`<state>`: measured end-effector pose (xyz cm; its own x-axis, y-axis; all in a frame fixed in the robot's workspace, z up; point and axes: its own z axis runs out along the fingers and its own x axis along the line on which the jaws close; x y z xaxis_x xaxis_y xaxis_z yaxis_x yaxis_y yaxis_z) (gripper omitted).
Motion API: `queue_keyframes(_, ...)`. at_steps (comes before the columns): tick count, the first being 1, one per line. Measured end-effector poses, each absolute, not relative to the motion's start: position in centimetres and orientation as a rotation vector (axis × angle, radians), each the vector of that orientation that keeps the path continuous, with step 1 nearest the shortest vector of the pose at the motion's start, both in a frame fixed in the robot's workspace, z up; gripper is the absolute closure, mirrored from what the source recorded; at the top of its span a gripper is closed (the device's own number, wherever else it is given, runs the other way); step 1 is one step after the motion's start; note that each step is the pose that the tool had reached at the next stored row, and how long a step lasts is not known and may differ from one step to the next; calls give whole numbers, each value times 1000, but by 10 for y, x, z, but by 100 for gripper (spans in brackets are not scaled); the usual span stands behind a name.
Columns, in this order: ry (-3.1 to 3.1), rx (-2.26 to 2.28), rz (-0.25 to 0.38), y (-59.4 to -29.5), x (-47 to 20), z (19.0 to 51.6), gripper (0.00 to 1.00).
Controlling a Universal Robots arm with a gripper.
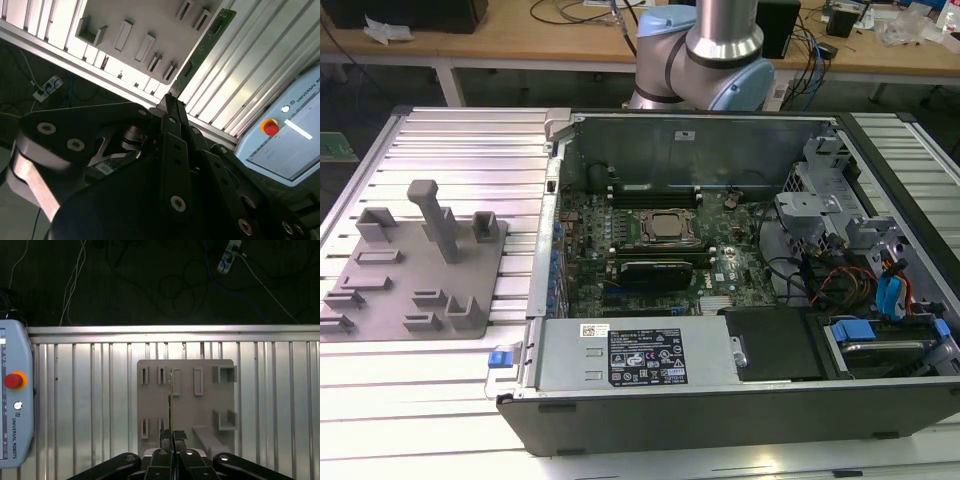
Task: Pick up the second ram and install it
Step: 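Pick up the second ram and move it above second insertion slot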
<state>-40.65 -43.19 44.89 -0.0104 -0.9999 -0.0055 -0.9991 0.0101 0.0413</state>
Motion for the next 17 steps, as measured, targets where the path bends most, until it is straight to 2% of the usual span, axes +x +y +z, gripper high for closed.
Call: queue_keyframes(17,-2215,2192,-52,-432,-370,449,91)
